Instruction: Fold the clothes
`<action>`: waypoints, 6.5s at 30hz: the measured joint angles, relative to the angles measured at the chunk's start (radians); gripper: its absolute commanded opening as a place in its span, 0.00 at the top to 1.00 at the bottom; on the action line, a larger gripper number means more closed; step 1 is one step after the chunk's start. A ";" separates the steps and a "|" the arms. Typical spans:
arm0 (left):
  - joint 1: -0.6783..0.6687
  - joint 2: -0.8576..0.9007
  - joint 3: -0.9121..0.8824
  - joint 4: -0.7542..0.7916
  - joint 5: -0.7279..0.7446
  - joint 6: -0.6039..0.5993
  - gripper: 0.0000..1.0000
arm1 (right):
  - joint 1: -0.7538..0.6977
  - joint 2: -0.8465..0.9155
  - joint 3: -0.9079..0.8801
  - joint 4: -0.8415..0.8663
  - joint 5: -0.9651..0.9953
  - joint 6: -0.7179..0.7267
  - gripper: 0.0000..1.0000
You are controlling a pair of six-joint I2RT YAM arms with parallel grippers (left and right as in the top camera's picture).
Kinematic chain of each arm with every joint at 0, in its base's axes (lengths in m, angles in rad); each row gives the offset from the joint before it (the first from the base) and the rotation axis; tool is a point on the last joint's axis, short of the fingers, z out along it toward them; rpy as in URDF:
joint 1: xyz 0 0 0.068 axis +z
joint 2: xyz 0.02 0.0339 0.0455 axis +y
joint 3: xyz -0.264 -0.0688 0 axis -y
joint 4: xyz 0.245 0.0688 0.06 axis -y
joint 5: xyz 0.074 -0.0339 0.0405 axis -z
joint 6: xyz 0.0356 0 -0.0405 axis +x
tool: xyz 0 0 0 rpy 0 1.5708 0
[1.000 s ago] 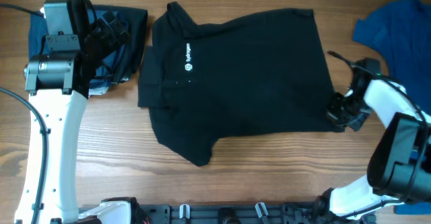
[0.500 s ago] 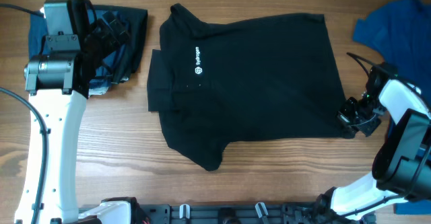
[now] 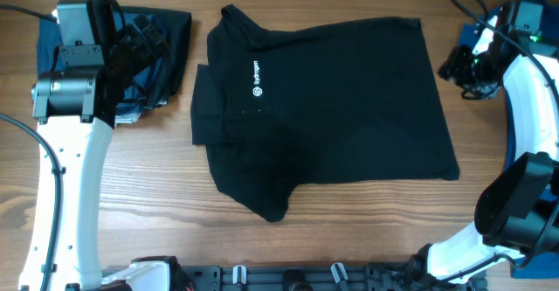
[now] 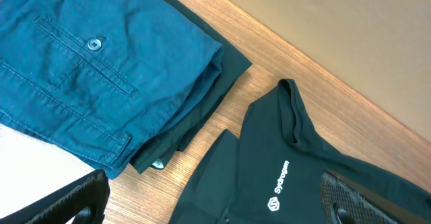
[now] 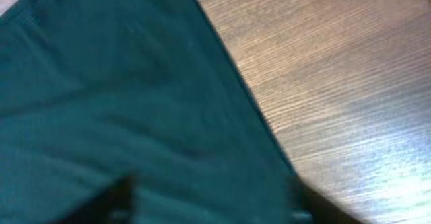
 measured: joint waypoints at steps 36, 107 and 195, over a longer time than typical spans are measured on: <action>-0.268 0.423 0.000 0.607 0.268 0.094 0.33 | -0.002 0.000 0.000 0.055 0.000 -0.008 0.00; -0.312 0.846 0.008 0.898 0.141 0.133 0.96 | -0.002 0.000 0.000 0.056 0.000 -0.008 0.00; -0.315 0.844 0.083 0.717 0.141 0.183 0.67 | -0.002 0.000 0.000 0.056 0.000 -0.008 0.00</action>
